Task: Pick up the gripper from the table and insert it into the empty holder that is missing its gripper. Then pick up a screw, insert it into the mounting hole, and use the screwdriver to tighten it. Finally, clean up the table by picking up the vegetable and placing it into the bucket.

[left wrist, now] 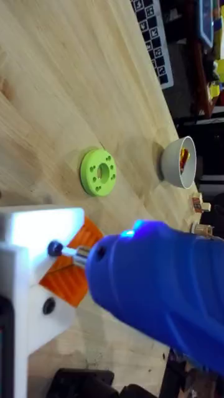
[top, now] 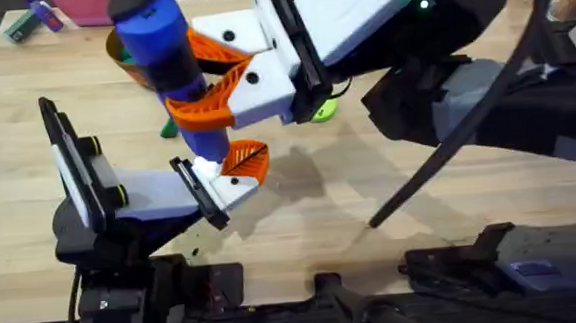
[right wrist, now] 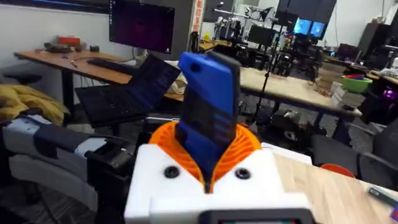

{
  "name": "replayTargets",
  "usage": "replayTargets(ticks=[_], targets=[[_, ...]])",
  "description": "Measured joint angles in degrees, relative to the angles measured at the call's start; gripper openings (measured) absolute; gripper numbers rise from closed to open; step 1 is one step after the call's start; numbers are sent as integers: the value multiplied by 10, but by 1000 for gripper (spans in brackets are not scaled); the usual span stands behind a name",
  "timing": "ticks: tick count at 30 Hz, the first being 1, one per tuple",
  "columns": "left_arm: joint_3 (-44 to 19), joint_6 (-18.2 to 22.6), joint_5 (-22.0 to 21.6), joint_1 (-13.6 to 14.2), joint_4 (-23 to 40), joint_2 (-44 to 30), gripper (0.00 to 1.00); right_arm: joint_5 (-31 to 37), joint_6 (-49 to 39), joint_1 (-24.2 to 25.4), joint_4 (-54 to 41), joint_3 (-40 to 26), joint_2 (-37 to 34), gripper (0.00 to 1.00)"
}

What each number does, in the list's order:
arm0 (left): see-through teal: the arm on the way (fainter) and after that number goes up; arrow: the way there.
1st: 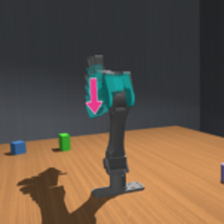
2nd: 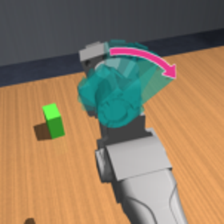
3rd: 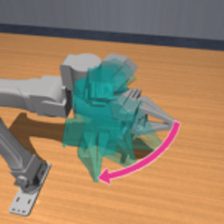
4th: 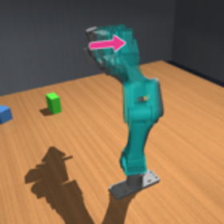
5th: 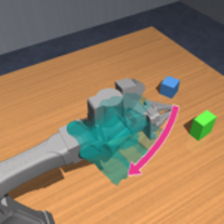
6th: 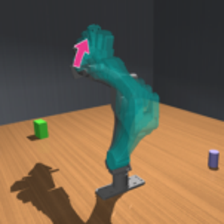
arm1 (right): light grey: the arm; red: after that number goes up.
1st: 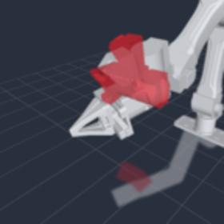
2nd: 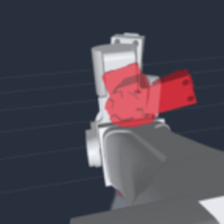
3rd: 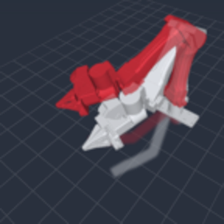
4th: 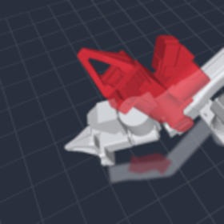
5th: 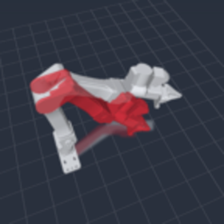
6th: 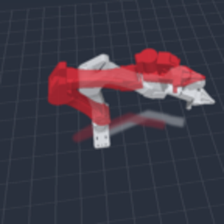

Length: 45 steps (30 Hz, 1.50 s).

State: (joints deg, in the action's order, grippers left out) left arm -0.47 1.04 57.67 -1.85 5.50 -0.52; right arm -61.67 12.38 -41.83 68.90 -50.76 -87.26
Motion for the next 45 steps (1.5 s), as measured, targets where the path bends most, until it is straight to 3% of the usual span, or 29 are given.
replayTargets(ticks=[13,23,45], targets=[[0,0,0,0,0,0,17,5,-10,-11,-21,0,0,26],[0,0,0,0,0,0,17,5,-17,-11,44,0,0,26],[0,0,0,0,0,0,17,-15,-12,0,12,0,0,26]])
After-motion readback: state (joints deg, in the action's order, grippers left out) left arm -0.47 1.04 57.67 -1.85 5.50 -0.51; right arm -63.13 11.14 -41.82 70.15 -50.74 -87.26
